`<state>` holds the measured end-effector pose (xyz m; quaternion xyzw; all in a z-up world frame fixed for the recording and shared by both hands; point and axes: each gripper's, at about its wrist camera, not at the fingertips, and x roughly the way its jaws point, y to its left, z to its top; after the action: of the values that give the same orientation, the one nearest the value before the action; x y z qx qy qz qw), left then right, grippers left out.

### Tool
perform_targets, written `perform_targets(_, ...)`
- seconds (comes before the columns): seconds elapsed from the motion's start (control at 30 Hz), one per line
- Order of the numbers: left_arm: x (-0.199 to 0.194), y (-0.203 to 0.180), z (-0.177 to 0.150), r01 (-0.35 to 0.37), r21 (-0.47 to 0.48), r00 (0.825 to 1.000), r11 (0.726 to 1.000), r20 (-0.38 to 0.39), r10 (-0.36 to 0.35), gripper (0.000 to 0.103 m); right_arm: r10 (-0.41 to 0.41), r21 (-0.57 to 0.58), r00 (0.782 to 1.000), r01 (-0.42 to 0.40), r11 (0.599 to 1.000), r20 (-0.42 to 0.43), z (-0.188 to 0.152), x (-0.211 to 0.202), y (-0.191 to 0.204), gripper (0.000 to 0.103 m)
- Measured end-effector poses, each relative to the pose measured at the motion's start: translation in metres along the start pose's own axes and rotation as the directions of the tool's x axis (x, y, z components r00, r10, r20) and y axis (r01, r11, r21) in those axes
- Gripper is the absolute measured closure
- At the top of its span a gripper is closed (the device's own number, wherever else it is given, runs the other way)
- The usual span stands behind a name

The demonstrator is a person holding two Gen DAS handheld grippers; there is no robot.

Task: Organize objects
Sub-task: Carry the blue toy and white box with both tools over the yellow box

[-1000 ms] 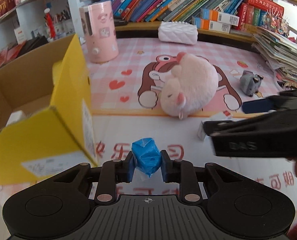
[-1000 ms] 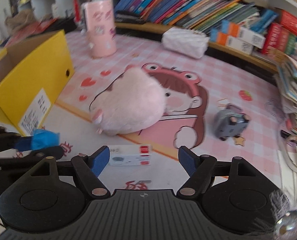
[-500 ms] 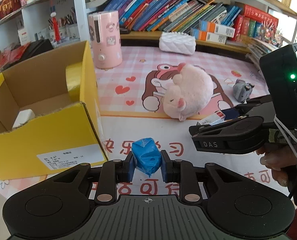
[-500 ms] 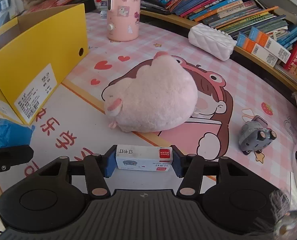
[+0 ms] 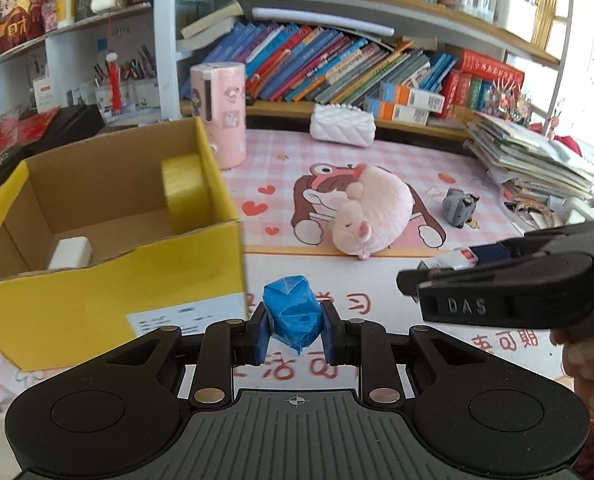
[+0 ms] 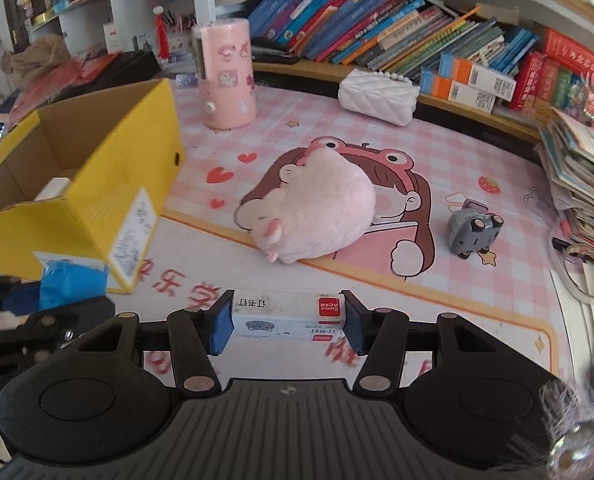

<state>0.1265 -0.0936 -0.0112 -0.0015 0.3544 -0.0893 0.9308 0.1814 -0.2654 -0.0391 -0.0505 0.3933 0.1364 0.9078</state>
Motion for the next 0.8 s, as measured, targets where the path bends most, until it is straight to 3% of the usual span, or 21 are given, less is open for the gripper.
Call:
perform_targets(0.43,-0.056,0.076,-0.04,-0.015,-0.058,1.0,0.998,0.004,0.015,0.079,0.014,-0.05,1.0,-0.014,0.999,-0.014,-0.026,-0.027,0.101,0.051)
perform_targets(0.8,-0.094,0.115,-0.061,-0.028,-0.042,0.999,0.999,0.032,0.029,0.08,0.034,-0.054,0.999,-0.034,0.998,-0.006,-0.045,-0.043,0.162,0.051)
